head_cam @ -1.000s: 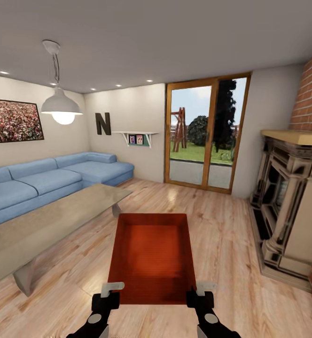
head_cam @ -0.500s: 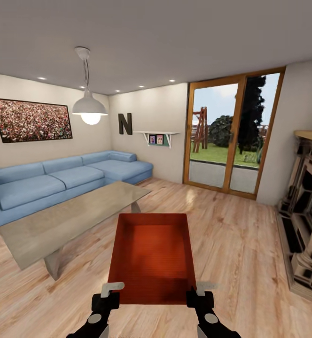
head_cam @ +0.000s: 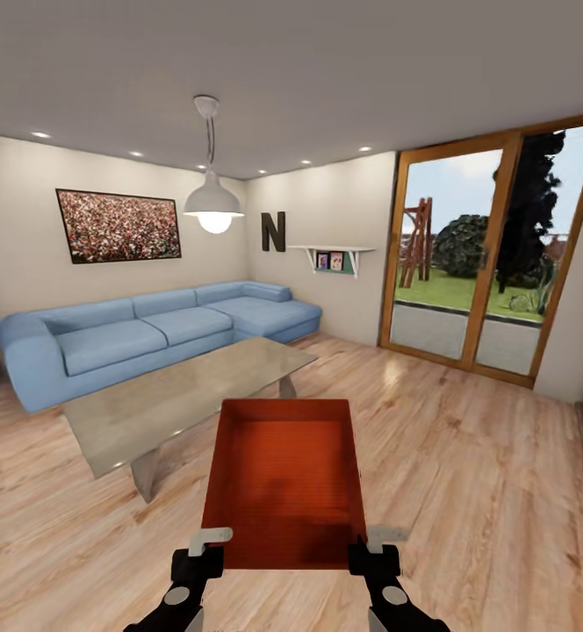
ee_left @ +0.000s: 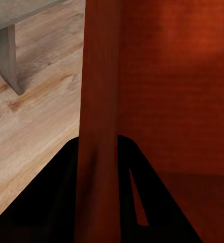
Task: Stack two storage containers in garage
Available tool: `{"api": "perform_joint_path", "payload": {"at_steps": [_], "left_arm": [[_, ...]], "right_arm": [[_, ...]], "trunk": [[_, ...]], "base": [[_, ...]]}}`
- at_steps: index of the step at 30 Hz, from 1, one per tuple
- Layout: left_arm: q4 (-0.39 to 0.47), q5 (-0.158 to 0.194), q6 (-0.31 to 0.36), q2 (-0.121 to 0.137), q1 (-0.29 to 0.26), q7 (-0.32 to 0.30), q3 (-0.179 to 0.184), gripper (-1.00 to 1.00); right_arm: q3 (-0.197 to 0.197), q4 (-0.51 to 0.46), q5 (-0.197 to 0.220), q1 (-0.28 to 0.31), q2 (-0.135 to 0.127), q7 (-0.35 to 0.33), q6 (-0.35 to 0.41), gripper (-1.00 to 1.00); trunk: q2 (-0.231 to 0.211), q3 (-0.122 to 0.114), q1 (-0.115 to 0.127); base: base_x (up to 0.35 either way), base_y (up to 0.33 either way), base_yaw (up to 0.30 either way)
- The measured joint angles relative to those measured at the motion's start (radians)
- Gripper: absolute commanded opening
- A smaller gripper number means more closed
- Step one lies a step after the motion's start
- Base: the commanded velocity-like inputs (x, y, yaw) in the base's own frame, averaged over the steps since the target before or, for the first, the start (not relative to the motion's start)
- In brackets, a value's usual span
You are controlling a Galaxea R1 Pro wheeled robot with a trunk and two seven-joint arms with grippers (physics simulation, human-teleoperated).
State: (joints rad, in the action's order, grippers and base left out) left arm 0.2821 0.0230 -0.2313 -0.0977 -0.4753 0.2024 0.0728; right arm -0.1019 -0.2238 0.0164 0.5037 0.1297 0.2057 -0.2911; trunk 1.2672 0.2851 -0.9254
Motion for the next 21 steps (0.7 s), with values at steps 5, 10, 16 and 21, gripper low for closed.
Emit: {"api": "perform_joint_path", "payload": {"at_steps": [5,10,16,21], "left_arm": [[0.000,0.000,0.000,0.000,0.000,0.000,0.000,-1.00],[-0.001,0.001,0.000,0.000,0.000,0.000,0.001,-1.00],[-0.001,0.001,0.000,0.000,0.000,0.000,0.001,-1.00],[-0.001,0.001,-0.001,0.000,0.000,0.000,0.000,-1.00]], "right_arm": [[0.000,0.000,0.000,0.000,0.000,0.000,0.000,-1.00],[0.000,-0.001,0.001,-0.001,0.000,-0.001,0.001,-1.00],[-0.001,0.000,0.001,0.000,0.000,-0.001,0.000,-1.00],[-0.001,0.002,0.002,0.001,0.000,-0.001,-0.002,-1.00]], "trunk": [[0.000,0.000,0.000],[0.000,0.000,0.000],[0.000,0.000,0.000],[0.000,0.000,0.000]], "base": [[0.000,0.000,0.284],[0.000,0.000,0.068],[0.000,0.000,0.004],[0.000,0.000,0.000]]}}
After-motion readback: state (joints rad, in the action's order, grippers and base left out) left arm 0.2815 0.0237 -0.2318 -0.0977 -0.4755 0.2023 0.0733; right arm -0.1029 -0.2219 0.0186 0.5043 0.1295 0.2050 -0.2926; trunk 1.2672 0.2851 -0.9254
